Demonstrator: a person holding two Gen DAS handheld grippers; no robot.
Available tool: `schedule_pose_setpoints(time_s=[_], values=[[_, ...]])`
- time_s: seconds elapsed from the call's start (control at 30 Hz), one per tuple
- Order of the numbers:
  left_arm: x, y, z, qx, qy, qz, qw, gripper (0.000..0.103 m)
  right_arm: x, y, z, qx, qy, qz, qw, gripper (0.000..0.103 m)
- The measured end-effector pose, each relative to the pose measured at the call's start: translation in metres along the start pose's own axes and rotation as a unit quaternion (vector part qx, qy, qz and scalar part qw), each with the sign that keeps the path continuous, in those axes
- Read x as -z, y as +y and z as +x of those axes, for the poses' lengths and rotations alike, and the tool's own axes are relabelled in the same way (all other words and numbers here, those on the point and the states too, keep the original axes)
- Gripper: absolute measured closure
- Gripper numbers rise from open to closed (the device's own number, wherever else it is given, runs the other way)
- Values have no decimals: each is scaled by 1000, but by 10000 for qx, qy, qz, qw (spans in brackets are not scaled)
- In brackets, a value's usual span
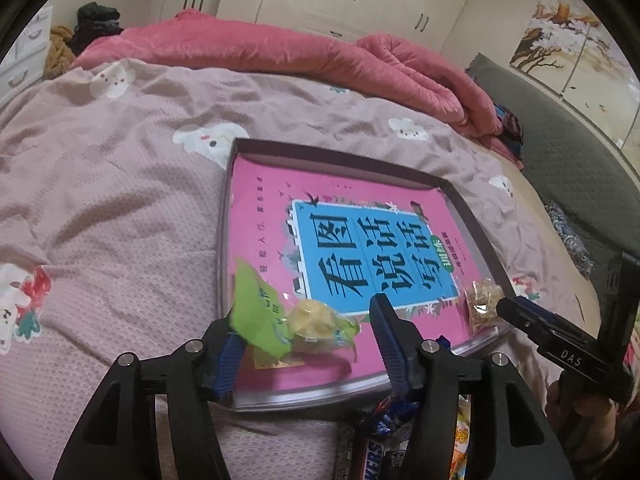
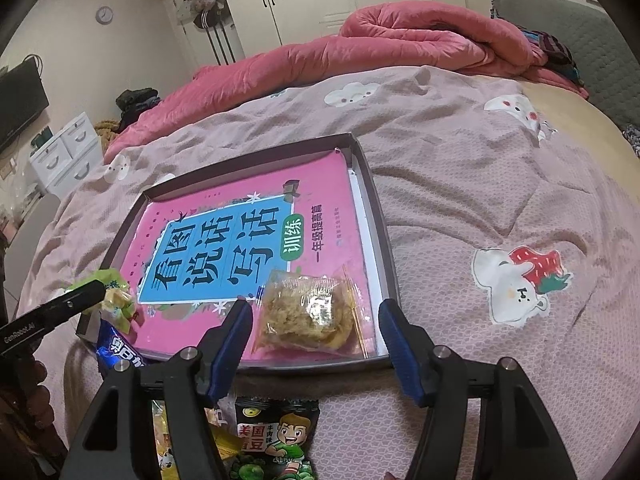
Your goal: Organize snacks
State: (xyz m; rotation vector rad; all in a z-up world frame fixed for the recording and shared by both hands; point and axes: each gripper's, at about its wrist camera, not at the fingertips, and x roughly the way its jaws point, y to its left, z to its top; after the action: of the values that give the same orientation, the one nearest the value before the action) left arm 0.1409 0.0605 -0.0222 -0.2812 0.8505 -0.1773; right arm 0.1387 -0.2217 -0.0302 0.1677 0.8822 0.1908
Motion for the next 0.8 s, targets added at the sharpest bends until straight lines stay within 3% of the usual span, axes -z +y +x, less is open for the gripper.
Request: schedule_pose_setpoints(time_s=[0.4, 0.8], values=[[-6, 13, -30, -163, -345, -259, 9989, 28, -3, -5, -9, -117, -154, 117, 9997, 35], [-2, 8, -51, -231, -512, -177, 9983, 27, -3, -6, -22, -248, -293, 191, 9991, 34]])
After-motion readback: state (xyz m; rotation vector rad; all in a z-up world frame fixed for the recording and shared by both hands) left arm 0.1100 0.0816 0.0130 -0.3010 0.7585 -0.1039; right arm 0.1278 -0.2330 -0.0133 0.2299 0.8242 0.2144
